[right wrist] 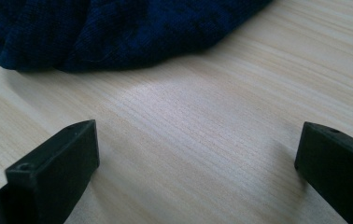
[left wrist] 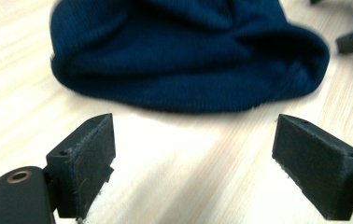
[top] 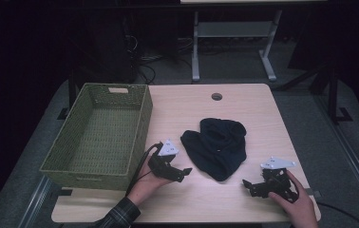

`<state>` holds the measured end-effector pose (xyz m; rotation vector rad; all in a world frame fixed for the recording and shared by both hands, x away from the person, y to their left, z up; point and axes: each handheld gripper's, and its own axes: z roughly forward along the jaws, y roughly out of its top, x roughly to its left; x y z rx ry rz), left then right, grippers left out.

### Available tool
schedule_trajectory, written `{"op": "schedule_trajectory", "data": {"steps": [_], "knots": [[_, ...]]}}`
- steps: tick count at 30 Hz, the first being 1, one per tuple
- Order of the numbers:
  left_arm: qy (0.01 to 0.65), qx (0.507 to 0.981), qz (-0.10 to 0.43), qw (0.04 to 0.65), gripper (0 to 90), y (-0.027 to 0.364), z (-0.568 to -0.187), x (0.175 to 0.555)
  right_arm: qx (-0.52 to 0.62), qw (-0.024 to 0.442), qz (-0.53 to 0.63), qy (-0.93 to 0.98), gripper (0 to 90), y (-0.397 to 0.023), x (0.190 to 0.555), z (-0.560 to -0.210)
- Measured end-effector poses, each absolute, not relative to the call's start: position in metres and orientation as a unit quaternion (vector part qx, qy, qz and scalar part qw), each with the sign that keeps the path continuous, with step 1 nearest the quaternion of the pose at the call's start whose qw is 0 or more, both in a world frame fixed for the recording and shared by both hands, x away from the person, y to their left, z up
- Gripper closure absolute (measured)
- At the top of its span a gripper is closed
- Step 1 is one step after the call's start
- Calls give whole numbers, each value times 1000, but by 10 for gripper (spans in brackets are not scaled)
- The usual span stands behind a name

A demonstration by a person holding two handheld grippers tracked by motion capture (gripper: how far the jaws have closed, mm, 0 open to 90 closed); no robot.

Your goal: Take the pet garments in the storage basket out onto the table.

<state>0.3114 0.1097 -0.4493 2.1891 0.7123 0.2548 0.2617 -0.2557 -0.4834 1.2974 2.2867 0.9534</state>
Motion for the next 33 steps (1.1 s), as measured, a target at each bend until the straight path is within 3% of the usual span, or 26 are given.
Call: {"op": "schedule_trajectory", "data": {"steps": [16, 33], "knots": [[282, 884, 113, 355, 127, 114, -475, 306, 457, 172, 336, 806, 0, -256, 262, -483], [286, 876, 121, 370, 127, 116, -478, 304, 457, 172, 336, 806, 0, -256, 262, -483]]}}
